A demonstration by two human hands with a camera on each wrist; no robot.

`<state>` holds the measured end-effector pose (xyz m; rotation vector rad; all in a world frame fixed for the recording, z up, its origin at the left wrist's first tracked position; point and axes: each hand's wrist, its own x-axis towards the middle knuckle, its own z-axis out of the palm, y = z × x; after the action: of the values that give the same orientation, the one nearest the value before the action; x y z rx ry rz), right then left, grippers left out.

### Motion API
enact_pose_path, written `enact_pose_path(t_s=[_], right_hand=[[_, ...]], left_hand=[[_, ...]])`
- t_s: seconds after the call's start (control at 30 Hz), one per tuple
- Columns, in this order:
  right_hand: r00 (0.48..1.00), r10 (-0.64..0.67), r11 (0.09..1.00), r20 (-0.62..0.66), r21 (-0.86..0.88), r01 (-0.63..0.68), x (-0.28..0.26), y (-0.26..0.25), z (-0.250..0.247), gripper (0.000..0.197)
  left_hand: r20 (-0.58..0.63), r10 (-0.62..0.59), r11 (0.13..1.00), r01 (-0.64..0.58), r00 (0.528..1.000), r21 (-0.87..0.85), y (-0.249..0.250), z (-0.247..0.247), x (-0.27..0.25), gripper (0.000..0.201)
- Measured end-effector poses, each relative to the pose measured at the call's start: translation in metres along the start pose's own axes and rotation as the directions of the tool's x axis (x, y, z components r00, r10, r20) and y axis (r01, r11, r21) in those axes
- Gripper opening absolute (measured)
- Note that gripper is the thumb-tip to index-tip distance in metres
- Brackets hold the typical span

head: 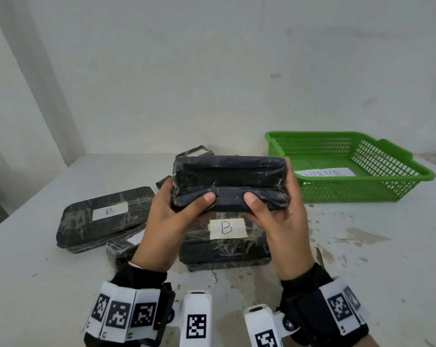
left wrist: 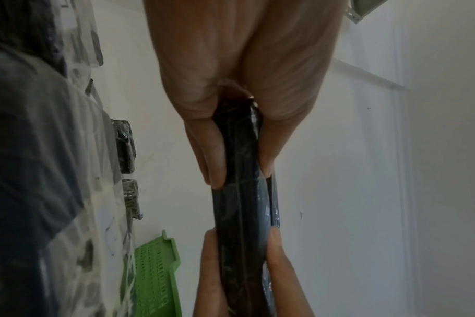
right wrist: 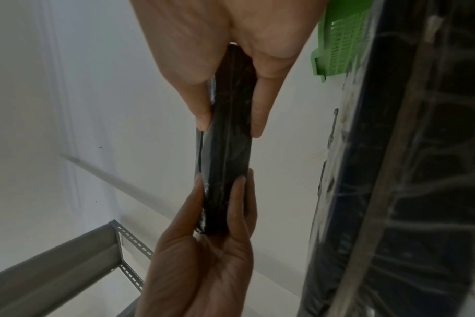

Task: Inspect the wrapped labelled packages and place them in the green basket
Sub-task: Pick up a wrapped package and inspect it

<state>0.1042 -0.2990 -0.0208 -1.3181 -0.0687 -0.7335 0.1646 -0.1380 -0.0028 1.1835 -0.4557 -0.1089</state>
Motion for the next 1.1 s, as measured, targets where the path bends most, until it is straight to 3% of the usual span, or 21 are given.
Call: enact_pose_path(t_s=[0.13,0.27,0.47,0.57,0.7,0.93,1.1], right_hand=[[1.000,-0.011,0.999,0.000,-0.040,0.011,-0.0019,-0.0045,0.0006,0.097],[0.997,-0.076,0.992,-0.013,-0.098,0.075,-0.0001,-0.0049,-0.0008,0.095],[0.997,-0.073,0.991,0.004,-0.116,0.073,-0.0043,-0.0025,0.0064,0.096],[0.999,-0.050,0.996,-0.012,-0.070,0.049,-0.0042,-0.0031,0.0071,0.090],[1.000,-0.025,0.999,0.015,-0.038,0.025,-0.0008,-0.0063,0.0028,0.065],[0.999,0.003,1.000,0.032,0.029,-0.003,-0.0012,-0.0069,0.0015,0.064],[1.000,0.005,0.999,-0.017,0.048,-0.004,-0.0003,-0.0035,0.0002,0.057]], left_hand=[[0.007,-0.010,1.000,0.010,1.000,0.003,0.0023,0.0005,-0.0018,0.051],[0.045,-0.043,0.999,0.042,0.998,0.015,0.0011,0.0029,-0.0038,0.064],[0.006,0.005,1.000,-0.005,1.000,0.020,0.0022,0.0009,-0.0028,0.055],[-0.012,0.013,0.999,-0.013,1.000,0.036,0.0034,0.0001,-0.0022,0.054],[0.002,-0.019,1.000,0.019,1.000,-0.011,0.0029,0.0003,-0.0040,0.061],[-0.008,-0.002,1.000,0.002,1.000,-0.031,0.0044,-0.0037,-0.0007,0.044],[0.019,0.008,0.996,-0.006,1.000,-0.087,0.0008,-0.0064,0.0011,0.050]])
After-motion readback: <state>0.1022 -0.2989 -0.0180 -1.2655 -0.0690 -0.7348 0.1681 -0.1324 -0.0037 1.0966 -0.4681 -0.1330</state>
